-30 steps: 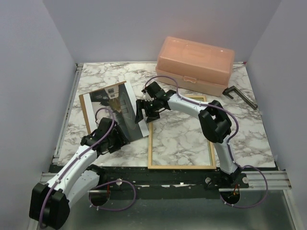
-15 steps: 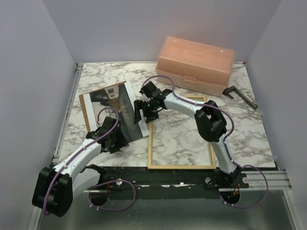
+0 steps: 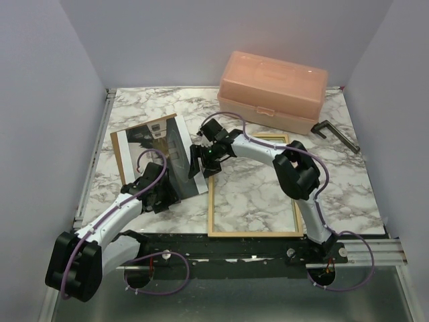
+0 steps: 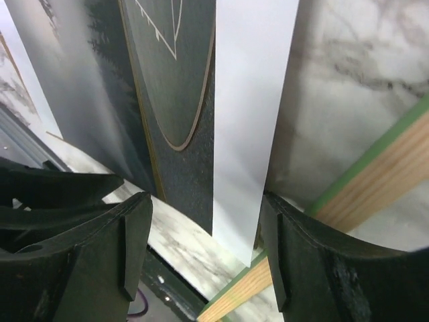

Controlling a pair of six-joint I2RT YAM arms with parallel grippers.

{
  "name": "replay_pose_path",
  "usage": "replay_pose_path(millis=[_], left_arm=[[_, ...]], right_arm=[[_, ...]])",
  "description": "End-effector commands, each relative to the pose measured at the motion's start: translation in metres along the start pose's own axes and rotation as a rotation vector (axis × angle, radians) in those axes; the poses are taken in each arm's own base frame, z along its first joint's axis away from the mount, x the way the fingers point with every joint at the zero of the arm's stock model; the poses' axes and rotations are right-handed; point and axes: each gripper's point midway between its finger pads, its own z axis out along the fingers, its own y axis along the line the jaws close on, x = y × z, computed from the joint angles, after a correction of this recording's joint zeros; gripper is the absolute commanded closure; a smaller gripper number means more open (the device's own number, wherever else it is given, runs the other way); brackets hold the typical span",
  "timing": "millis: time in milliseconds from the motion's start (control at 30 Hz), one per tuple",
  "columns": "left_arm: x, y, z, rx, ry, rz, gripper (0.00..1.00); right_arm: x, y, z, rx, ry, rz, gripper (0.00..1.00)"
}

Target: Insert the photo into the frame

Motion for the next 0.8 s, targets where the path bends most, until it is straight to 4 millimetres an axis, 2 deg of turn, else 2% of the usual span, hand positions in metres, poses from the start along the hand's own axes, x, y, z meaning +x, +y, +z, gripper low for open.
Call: replay_pose_path(millis=[0, 133, 200, 400, 500, 600, 633, 700, 767], left_arm=[[0.001, 0.014, 0.007, -0.045, -0.007, 0.029, 0.46], [0.0, 0.011, 0.007, -0.036, -0.012, 0.031, 0.46], [0.001, 0.011, 0.007, -0.034, -0.009, 0.032, 0.46], [0.002, 0.014, 0.009, -0.036, -0.008, 0.038, 0.46], [0.0, 0.011, 0.006, -0.021, -0.022, 0.047, 0.46], [-0.001, 0.001, 0.0, 0.039, -0.027, 0.064, 0.46], [-0.003, -0.002, -0.002, 0.057, -0.037, 0.074, 0.45], [-0.007, -0.008, -0.009, 0.093, -0.065, 0.088, 0.44], [-0.012, -0.016, -0.019, 0.144, -0.101, 0.097, 0.42]], right_arm=[[-0.003, 0.036, -0.03, -0.115, -0.057, 0.001, 0.33], [-0.003, 0.045, -0.039, -0.158, -0.08, 0.008, 0.44], [-0.003, 0.045, -0.038, -0.166, -0.083, 0.013, 0.44], [0.007, 0.032, -0.02, -0.161, -0.05, 0.048, 0.47], [0.01, 0.025, -0.013, -0.15, -0.044, 0.06, 0.62], [0.011, 0.022, -0.014, -0.131, -0.052, 0.061, 0.87], [0.01, 0.022, -0.016, -0.125, -0.057, 0.058, 0.92], [0.008, 0.024, -0.023, -0.118, -0.072, 0.05, 0.99], [0.007, 0.026, -0.031, -0.11, -0.089, 0.041, 0.99]])
